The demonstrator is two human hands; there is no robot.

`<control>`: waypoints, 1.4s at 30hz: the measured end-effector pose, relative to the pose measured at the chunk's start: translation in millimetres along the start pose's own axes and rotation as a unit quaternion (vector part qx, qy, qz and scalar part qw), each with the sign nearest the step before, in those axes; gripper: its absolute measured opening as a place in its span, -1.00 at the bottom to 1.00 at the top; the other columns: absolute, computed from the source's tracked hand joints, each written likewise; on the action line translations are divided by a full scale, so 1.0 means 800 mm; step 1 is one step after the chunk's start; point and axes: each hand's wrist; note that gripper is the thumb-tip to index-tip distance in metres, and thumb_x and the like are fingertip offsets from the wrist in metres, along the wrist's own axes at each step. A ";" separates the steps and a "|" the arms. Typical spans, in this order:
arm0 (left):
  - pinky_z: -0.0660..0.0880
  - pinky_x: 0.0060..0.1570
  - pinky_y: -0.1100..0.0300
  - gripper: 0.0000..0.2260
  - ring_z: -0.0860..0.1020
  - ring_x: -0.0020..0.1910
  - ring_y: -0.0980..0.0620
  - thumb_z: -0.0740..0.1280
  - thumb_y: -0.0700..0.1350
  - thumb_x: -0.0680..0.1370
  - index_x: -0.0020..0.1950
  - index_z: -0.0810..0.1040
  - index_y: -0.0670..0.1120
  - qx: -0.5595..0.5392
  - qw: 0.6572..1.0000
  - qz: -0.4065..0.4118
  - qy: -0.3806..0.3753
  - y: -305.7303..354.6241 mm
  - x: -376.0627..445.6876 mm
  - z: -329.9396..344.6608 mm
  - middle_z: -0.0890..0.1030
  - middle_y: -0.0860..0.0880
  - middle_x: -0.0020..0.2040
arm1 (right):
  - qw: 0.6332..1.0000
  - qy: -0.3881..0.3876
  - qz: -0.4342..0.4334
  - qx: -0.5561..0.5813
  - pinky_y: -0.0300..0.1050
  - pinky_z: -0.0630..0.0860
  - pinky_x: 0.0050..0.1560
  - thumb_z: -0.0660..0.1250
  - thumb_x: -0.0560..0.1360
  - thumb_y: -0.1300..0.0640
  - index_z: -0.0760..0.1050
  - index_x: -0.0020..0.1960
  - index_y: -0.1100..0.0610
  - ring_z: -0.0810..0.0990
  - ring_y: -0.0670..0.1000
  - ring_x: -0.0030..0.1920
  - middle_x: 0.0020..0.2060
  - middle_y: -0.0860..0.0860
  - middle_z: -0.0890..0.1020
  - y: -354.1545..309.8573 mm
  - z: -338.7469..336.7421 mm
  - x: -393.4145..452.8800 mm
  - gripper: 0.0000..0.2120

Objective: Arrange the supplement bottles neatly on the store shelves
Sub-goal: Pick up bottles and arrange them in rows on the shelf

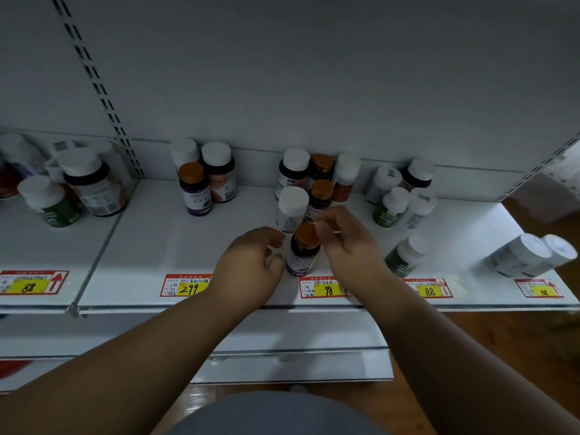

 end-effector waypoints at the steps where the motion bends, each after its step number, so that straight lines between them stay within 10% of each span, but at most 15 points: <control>1: 0.42 -0.04 0.26 -0.73 0.52 -0.06 0.10 0.32 -0.19 0.49 0.18 0.55 -0.03 -0.005 1.000 0.003 0.014 0.003 0.003 -0.002 0.58 0.05 0.05 | 1.000 0.023 0.001 0.002 -0.37 0.39 -0.12 0.22 0.60 0.06 0.45 -0.01 0.01 0.50 -0.19 -0.09 -0.09 -0.07 0.56 0.003 -0.004 0.001 -0.93; 10: 0.31 -0.07 0.47 -0.72 0.45 0.04 0.14 0.32 -0.21 0.50 0.20 0.52 -0.01 -0.036 0.998 0.015 0.047 0.044 0.042 -0.008 0.53 0.09 0.07 | 0.990 0.037 -0.046 -0.128 -0.02 0.49 0.00 0.29 0.53 0.10 0.47 0.10 0.06 0.50 0.07 0.02 0.03 0.04 0.50 0.020 -0.025 0.077 -0.85; 20: 0.26 -0.01 0.37 -0.71 0.39 0.09 0.14 0.31 -0.17 0.53 0.24 0.48 -0.01 -0.034 0.999 0.004 0.037 0.061 0.051 0.007 0.42 0.15 0.05 | 0.995 -0.034 -0.023 -0.091 -0.36 0.25 -0.36 0.32 0.55 0.11 0.35 -0.04 0.05 0.46 -0.14 -0.24 -0.18 -0.06 0.50 0.026 -0.013 0.107 -0.87; 27: 0.39 -0.04 0.45 -0.76 0.46 0.02 0.27 0.27 -0.14 0.57 0.21 0.48 0.10 -0.158 0.984 -0.013 0.081 0.080 0.045 -0.011 0.47 0.24 0.02 | 0.969 0.161 0.022 0.187 -0.34 0.39 -0.34 0.21 0.59 0.18 0.35 0.01 0.12 0.46 -0.21 -0.34 -0.26 -0.03 0.52 -0.016 -0.068 0.080 -0.96; 31: 0.46 -0.10 0.43 -0.80 0.53 -0.05 0.26 0.24 0.06 0.57 0.16 0.52 0.12 -0.263 0.965 -0.003 0.020 0.108 0.030 -0.031 0.57 0.14 0.01 | 0.925 0.126 0.065 0.354 -0.04 0.57 0.00 0.28 0.50 0.12 0.54 -0.08 0.02 0.63 -0.03 -0.06 -0.12 -0.08 0.66 -0.058 -0.072 0.067 -0.92; 38: 0.52 0.04 0.04 -0.54 0.59 0.03 0.12 0.17 0.31 0.47 0.22 0.50 0.07 -0.250 0.963 0.076 -0.065 0.090 -0.006 -0.048 0.62 0.09 0.05 | 0.916 0.108 0.054 0.382 0.04 0.62 -0.02 0.26 0.54 0.22 0.59 -0.10 0.01 0.67 0.03 -0.07 -0.14 -0.02 0.68 -0.100 -0.069 0.016 -0.83; 42: 0.49 -0.08 0.25 -0.55 0.56 -0.03 0.17 0.19 0.33 0.44 0.20 0.49 0.11 -0.219 0.968 0.097 -0.076 0.082 -0.025 -0.047 0.59 0.19 0.00 | 0.927 0.095 0.049 0.360 -0.14 0.59 -0.11 0.26 0.57 0.21 0.54 -0.02 0.02 0.66 -0.09 -0.13 -0.20 -0.13 0.68 -0.107 -0.066 -0.008 -0.87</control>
Point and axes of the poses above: each hand's wrist, its own x-axis towards the middle knuckle, its own z-axis out of the palm, y = z × x
